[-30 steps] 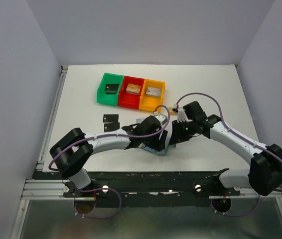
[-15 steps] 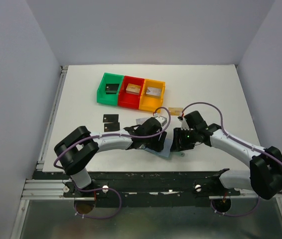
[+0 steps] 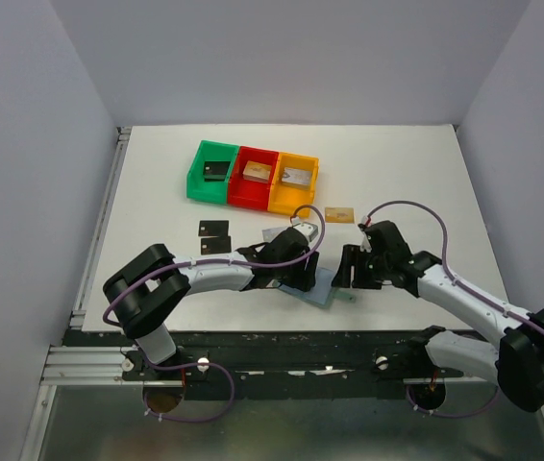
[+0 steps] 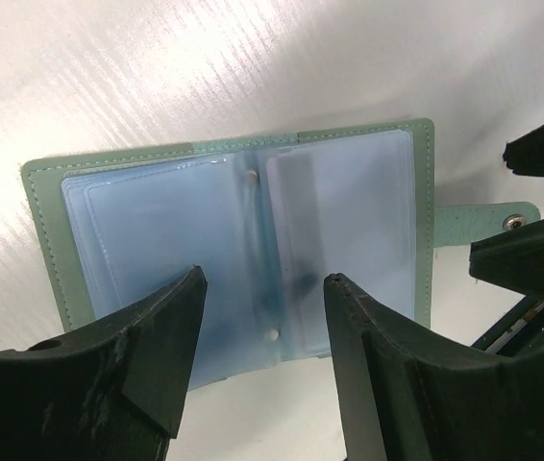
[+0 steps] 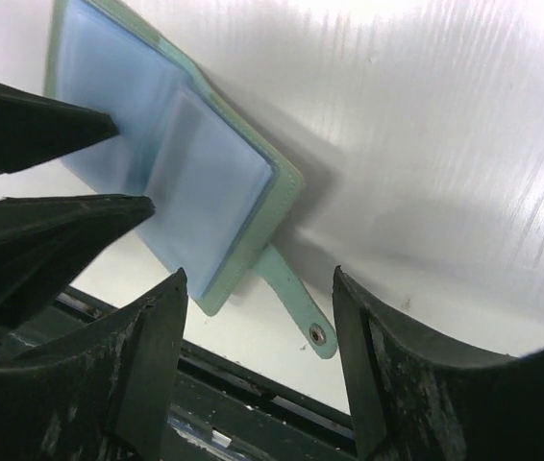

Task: Take the credit cards out of the card holder
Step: Remove the credit card from the card holder.

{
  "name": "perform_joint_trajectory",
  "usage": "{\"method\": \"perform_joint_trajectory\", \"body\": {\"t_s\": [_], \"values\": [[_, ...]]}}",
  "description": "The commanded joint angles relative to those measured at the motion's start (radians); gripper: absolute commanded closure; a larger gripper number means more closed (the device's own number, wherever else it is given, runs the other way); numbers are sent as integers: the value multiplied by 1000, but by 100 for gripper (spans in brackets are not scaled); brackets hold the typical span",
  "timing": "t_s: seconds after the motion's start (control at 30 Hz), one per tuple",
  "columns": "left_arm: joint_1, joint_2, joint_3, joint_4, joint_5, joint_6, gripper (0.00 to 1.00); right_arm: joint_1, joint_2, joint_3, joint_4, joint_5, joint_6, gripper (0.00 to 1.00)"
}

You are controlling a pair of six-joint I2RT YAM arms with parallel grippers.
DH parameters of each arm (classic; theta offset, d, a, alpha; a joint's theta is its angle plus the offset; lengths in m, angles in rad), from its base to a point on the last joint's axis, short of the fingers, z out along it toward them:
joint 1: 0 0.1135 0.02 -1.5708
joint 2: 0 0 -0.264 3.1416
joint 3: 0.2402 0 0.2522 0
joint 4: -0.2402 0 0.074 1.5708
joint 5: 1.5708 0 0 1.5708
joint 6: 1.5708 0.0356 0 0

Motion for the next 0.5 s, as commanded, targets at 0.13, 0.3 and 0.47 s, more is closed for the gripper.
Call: {"method": "perform_joint_trajectory", "body": {"t_s": [0.13,0.3,0.47], "values": [[5,7,-39,-39,-26,-14,32,-6,23,-96,70,-17,82,34],[7,4,-44,-36,-28,-15,32,-6,42,-113,97,-38,92,40],[7,-4,-45,-33,-26,-17,32,-6,85,-132,157,-90,109,63]]}}
